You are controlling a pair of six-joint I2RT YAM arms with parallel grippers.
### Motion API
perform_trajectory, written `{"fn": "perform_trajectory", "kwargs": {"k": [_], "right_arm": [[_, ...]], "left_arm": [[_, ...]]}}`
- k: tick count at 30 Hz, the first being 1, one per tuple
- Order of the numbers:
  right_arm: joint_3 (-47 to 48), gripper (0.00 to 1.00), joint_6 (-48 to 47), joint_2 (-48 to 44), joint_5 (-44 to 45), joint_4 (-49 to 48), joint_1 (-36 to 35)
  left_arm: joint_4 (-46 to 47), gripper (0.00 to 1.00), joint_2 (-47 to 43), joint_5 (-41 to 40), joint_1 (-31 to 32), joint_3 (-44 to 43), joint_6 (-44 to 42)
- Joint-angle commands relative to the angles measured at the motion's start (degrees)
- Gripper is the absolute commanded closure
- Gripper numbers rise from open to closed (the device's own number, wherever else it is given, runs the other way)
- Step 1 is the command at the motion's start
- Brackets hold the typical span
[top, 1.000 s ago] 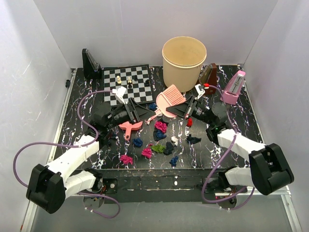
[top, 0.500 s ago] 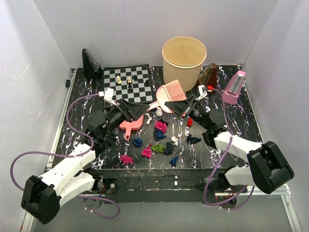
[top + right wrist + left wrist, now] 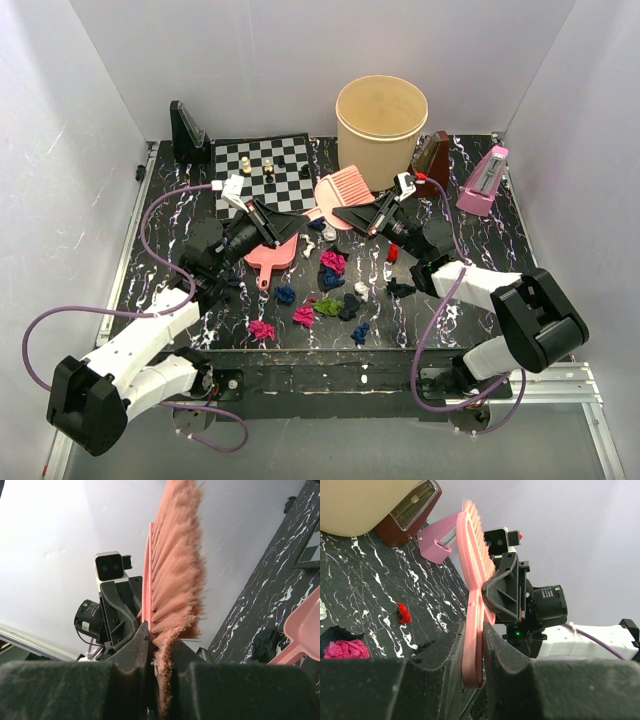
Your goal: Sweep away the paper scraps from the table
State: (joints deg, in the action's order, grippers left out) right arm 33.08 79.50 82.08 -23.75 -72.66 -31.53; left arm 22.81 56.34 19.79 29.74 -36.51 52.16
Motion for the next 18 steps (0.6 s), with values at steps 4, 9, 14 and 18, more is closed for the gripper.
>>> {"fn": "perform_trajectory", "kwargs": {"k": [4, 9, 14, 18], "right_arm": [[2.34, 0.99, -1.89, -0.25, -1.38, -3.20, -0.11], [1.29, 0.68, -6.71, -3.50, -2.62, 1.20, -0.29], [-0.30, 0.20, -12.52, -7.37, -7.09, 4.53, 1.29], [3.64, 0.16, -16.82, -9.48, -18.14, 16.12, 5.77]], "left_arm": [[-0.84, 0.98, 0.44, 6.83, 0.59, -3.21, 0.48], [-2.68, 1.00, -0.52, 6.05, 0.50, -3.39, 0.22], [-11.71, 1.00, -1.41, 6.83, 0.50, -7.95, -3.29], [-19.19, 1.00, -1.49, 12.01, 0.41, -11.21, -5.40]]}}
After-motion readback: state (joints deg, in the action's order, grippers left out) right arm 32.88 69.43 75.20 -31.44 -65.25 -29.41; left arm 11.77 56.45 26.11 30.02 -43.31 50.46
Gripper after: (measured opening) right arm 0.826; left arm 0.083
